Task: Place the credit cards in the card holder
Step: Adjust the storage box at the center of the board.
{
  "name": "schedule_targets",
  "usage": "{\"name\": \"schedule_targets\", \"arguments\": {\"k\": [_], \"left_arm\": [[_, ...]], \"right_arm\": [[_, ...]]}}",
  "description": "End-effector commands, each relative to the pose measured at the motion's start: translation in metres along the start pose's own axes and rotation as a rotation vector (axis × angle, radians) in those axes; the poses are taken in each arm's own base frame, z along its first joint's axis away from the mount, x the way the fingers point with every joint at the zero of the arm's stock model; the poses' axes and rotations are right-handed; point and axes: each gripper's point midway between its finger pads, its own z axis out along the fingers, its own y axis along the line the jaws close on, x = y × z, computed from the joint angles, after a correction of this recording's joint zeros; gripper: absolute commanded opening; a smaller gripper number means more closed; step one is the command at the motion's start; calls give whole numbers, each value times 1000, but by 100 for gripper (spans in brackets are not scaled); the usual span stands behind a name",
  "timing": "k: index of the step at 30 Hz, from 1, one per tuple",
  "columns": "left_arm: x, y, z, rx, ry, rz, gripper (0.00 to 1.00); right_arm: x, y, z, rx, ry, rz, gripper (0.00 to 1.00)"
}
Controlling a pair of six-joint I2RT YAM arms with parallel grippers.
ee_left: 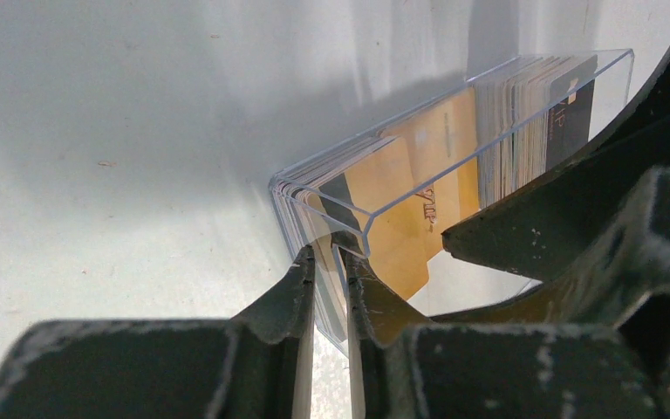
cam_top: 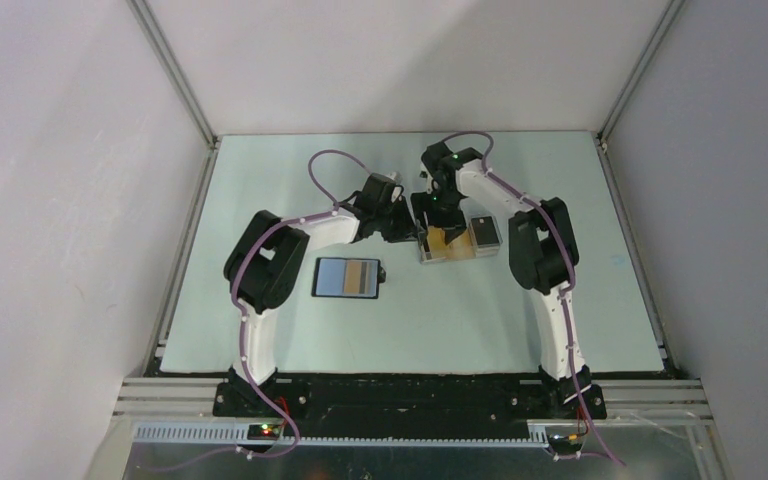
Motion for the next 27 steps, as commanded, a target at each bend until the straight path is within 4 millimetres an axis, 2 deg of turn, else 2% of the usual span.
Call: {"name": "schedule_targets", "arguments": {"k": [1,9,18,20,22,27], "left_arm": [[21,18,10,-40,70,4,0],[22,19,10,-44,69,4,0],[20,18,8,-39,66,7,0],[20,18,9,-39,67,7,0],[20,17,9,-38,67,8,0],[21,19,8,-40,69,7,0]], "right_arm": [[-12,-11,8,-38,-20,63,70],[-7,-33,23,-10,17,85,69],[3,-17,49,-107,107,81,58],[5,-11,52,-135,122,80,52],[6,-5,54,-162,133,78,42],[8,-1,55,-179,144,80,1]]}}
